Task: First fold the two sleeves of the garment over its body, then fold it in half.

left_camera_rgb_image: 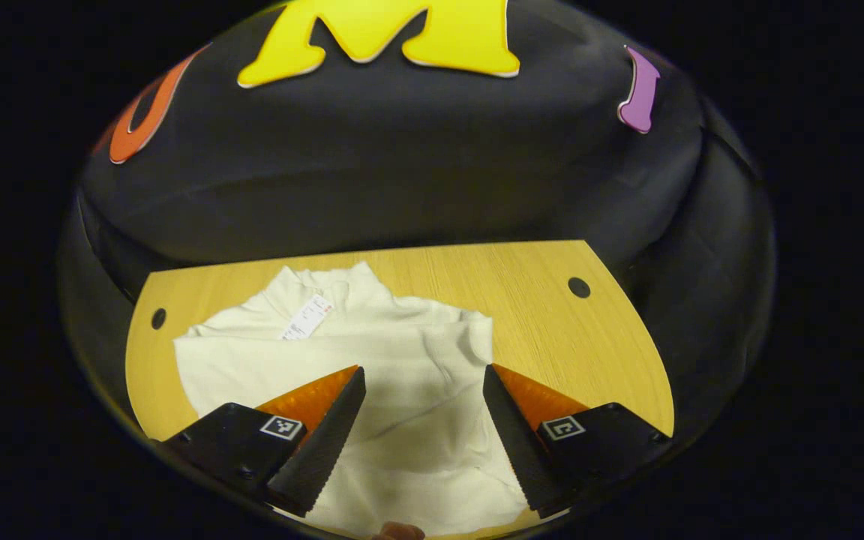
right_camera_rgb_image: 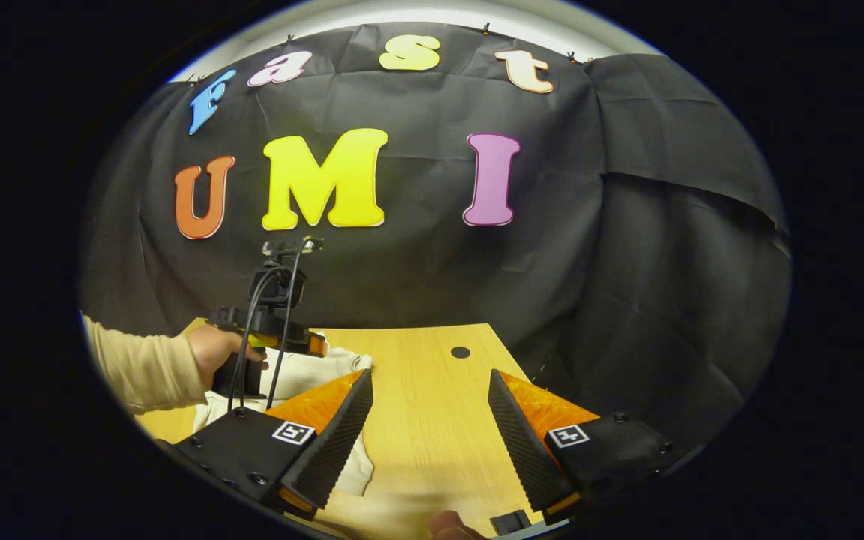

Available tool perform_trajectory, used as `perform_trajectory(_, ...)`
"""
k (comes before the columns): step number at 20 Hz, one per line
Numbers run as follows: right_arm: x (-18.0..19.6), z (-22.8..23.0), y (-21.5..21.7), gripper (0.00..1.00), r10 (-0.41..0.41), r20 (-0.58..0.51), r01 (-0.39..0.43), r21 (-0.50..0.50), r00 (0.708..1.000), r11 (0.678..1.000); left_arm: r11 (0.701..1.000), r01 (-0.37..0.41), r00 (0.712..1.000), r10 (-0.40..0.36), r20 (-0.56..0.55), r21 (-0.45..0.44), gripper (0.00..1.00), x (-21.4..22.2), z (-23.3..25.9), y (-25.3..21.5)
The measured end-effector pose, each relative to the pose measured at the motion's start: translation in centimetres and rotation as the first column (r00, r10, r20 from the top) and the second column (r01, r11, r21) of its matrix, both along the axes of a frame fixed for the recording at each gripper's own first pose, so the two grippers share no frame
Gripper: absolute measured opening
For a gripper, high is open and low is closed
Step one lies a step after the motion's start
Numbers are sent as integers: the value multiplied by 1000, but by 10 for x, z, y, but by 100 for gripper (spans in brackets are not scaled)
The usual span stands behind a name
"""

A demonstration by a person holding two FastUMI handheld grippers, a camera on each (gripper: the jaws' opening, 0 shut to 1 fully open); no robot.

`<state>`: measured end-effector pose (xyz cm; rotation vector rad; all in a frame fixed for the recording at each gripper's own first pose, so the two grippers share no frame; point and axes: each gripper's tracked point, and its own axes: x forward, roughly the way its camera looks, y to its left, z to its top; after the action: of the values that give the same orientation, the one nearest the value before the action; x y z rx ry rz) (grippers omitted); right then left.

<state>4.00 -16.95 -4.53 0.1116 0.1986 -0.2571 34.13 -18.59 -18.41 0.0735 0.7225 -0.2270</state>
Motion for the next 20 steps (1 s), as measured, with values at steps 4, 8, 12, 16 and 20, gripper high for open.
perform_trajectory(4,7,4,23,97,37,21,-37,-9,999,999,999,-35,983,40,179,-32,100,-24,55,44)
perform_trajectory(8,19,7,51,97,79,45,-78,-19,996,997,997,-58,947,72,313,-51,99,-61,96,92)
perform_trajectory(12,30,0,83,96,130,36,-129,-42,991,991,993,-109,916,114,385,-34,99,-104,105,154)
perform_trajectory(16,44,-19,110,97,173,-4,-173,-65,985,983,983,-183,917,165,364,16,99,-141,76,210)
perform_trajectory(20,57,-55,124,97,181,-79,-185,-38,980,982,964,-264,924,248,290,20,99,-167,35,259)
